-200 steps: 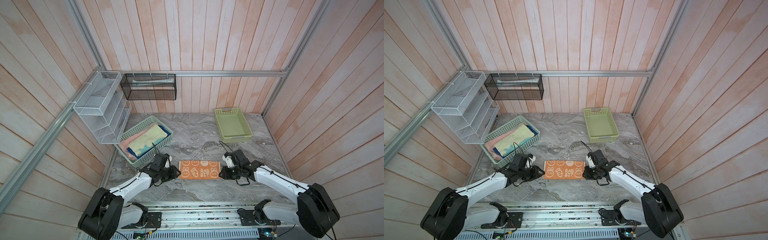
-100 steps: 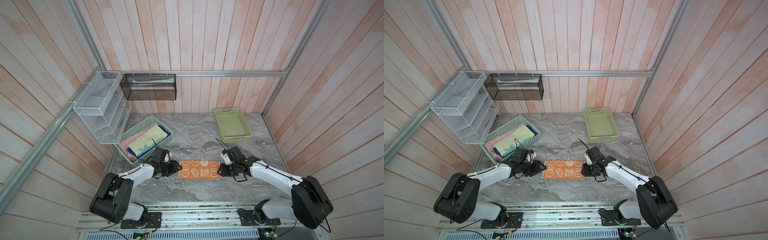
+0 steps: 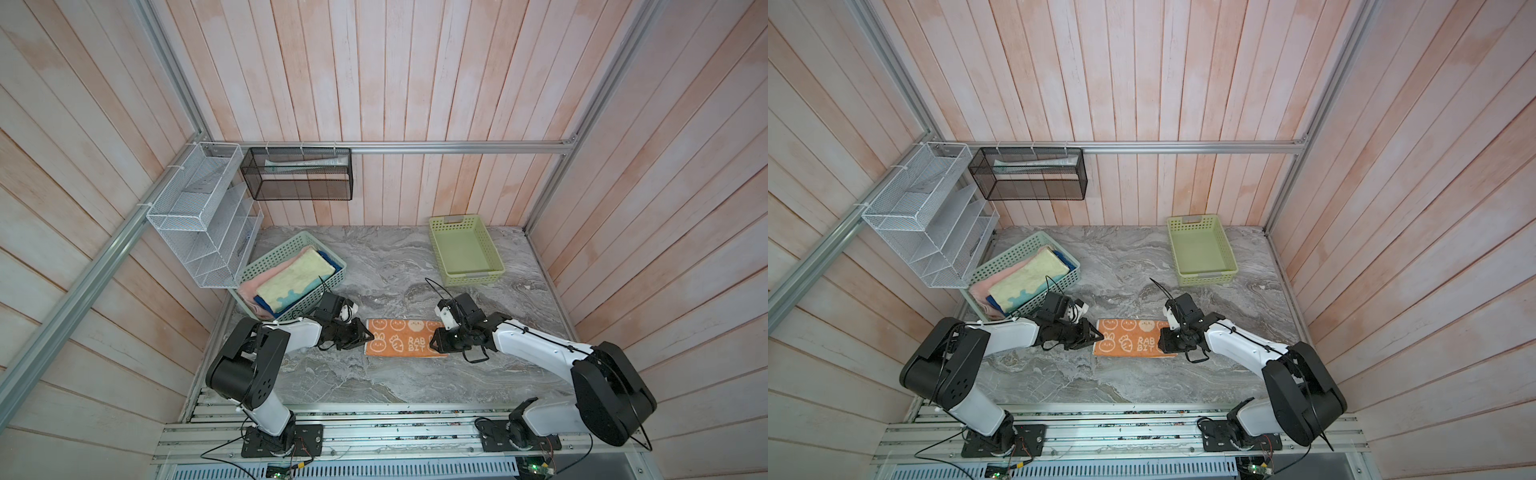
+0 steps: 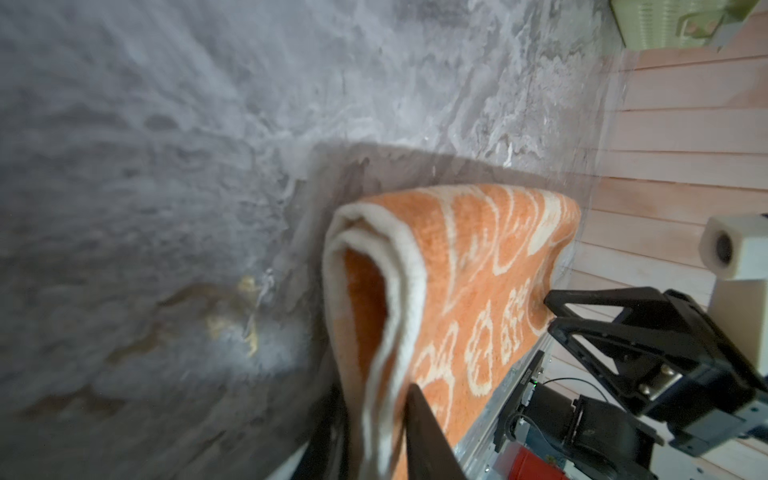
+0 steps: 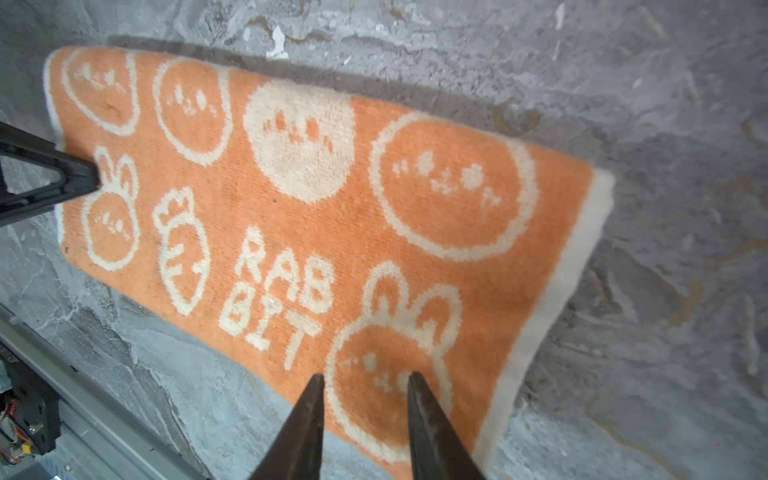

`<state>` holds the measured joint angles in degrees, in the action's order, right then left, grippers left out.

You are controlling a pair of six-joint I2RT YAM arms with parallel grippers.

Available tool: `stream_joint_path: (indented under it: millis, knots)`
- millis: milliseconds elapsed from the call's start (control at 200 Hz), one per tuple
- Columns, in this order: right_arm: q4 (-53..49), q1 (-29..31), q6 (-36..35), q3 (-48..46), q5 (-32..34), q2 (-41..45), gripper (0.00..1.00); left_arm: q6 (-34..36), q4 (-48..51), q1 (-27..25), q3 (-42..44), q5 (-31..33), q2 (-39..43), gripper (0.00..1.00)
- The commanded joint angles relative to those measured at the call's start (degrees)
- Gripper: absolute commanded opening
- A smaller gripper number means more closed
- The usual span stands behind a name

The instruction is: Fold and stack the towels

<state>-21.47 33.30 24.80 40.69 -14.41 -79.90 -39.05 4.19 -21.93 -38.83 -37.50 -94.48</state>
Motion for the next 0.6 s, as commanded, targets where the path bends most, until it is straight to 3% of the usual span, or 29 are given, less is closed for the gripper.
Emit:
stream_joint_path:
  millis: [0, 55, 370, 595]
  knots:
    - [0.47, 0.19, -1.95, 1.89, 0.28, 1.96, 0.36, 1.00, 2.50, -0.04, -2.93, 1.02, 0.25, 0.10]
    - [0.55, 0.27, -2.42, 2.36, 0.61, 2.76, 0.36, 1.81, 4.97, 0.05, -5.15, 1.58, 0.34, 0.00]
    - [-0.19, 0.10, -5.28, 2.64, 4.23, 4.81, 0.36, 6.26, 16.68, 0.79, -18.29, 3.79, -0.27, 0.00]
    - [1.57, -0.39, -5.89, 2.18, 4.50, 4.73, 0.36, 10.67, 29.31, 5.68, -36.08, 8.85, -5.18, 0.00]
